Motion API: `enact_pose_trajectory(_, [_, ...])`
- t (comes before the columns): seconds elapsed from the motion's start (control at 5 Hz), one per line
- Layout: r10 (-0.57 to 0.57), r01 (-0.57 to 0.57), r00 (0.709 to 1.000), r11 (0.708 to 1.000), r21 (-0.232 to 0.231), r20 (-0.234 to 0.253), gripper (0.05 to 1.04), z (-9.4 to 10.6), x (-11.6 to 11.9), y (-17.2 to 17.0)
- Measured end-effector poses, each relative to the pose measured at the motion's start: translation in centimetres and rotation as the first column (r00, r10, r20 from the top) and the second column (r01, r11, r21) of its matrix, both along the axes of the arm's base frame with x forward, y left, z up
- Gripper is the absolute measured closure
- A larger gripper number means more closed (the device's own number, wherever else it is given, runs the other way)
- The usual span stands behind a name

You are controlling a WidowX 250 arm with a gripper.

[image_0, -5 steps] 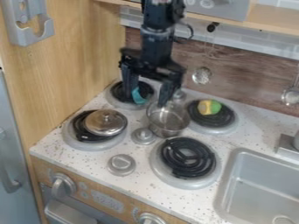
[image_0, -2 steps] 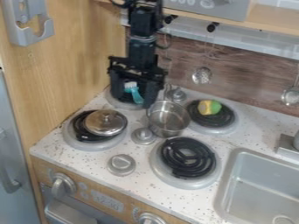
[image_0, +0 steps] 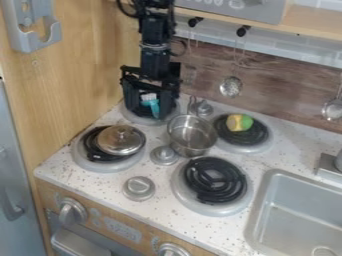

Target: Move the blue brush to the bottom right burner.

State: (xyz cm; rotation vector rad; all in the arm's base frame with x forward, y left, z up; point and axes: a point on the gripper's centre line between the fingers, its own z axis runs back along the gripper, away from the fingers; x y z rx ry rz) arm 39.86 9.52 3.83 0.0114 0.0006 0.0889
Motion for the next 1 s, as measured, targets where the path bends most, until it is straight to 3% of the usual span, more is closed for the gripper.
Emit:
enact_pose_trajectory(0.2, [0.047,-0.047,0.993,0.999,-0.007,0.112,0.084,-0.3,1.3,2.0])
enact_pose_trajectory(0.4, [0.091,-0.086,0.979,0.996,-0.036,0.181,0.085,-2.1,3.4,2.3])
enact_pose_trajectory(0.6, [0.174,-0.173,0.965,0.985,-0.020,0.196,0.084,-3.7,5.3,3.3])
enact_pose_trajectory(1.0, [0.224,-0.234,0.959,0.971,0.040,0.173,0.084,-6.1,8.0,3.6])
